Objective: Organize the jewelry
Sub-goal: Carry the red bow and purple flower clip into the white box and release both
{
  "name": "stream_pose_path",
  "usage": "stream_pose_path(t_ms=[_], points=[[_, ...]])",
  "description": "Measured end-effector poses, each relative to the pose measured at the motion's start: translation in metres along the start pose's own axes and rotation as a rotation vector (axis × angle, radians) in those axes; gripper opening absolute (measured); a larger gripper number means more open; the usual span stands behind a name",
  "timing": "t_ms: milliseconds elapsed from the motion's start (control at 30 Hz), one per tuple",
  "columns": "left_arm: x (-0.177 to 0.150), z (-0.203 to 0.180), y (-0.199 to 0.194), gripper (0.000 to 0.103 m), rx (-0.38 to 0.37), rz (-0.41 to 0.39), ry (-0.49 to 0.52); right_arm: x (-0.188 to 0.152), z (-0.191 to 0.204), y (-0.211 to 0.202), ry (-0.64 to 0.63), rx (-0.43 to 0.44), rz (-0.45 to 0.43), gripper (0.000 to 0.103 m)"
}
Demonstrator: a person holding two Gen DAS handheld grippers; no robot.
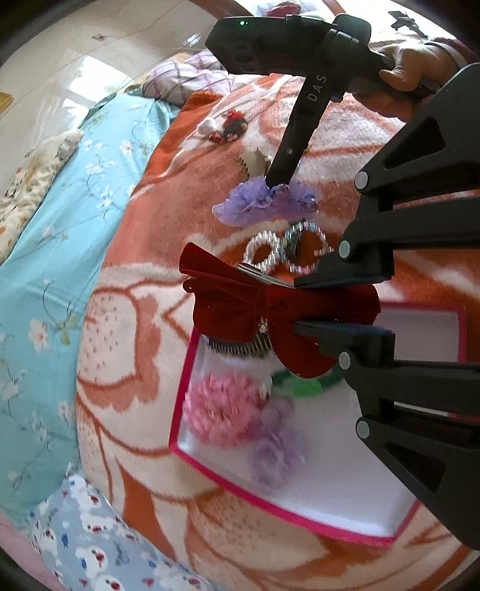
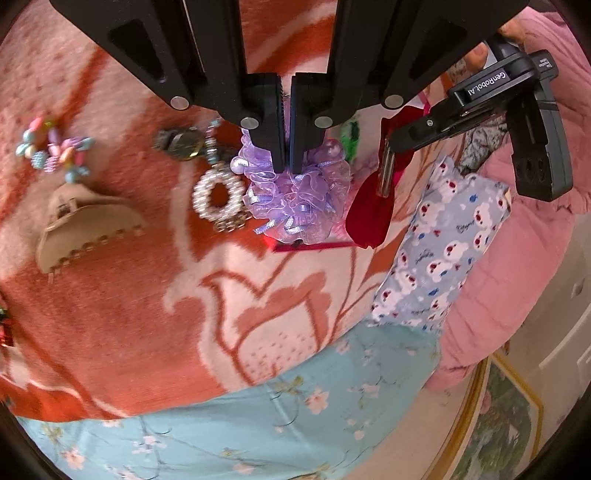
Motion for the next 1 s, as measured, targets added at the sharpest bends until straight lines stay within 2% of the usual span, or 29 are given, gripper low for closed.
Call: stream_pose_path(t_ms=[500, 700, 1000], points=[[0.006, 0.078, -0.023, 0.014, 0.087, -0.037, -0.105, -0.006, 0.050, 0.037, -0.065, 0.061, 0.053, 0.001], [0.004, 0.096, -0.024, 0.014, 0.105, -0.039, -0.137, -0.012, 0.066, 0.046, -0.090, 0.079, 0.082, 0.001], [-0.001, 0.116, -0.013, 0.014, 0.170, -0.014, -0.152, -0.027, 0.088, 0.077, -0.149, 0.077, 0.158, 0.001]])
Point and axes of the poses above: each gripper's, at about its wrist camera, not at the fingertips, and y roughly the way its jaws point, z to its left, x to its top, the point moved 6 cm from there along y, roughly the way its jaws point, and after that the axes turned 12 degrees about -y, right-handed, at the moved point
